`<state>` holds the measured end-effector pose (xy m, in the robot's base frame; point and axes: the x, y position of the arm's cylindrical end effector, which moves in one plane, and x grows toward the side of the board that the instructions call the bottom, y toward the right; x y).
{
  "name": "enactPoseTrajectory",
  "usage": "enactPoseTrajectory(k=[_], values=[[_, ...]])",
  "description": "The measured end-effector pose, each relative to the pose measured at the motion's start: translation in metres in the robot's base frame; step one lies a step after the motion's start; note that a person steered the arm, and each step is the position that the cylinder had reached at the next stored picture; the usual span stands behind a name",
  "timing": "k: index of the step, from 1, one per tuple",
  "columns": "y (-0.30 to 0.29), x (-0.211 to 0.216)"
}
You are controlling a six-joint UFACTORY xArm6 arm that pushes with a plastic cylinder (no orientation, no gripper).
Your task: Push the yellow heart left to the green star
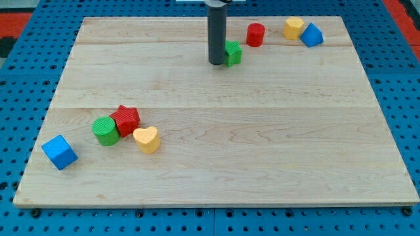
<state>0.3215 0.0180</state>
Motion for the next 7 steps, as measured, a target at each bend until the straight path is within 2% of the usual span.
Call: enactPoseTrajectory(k=[2, 3, 4, 5, 6, 7], values=[[0.09, -0.002], [0.101, 0.052], [0.058, 0.146], [-0.01, 0.227], [-0.103, 0.277], [-0.13, 0.241]])
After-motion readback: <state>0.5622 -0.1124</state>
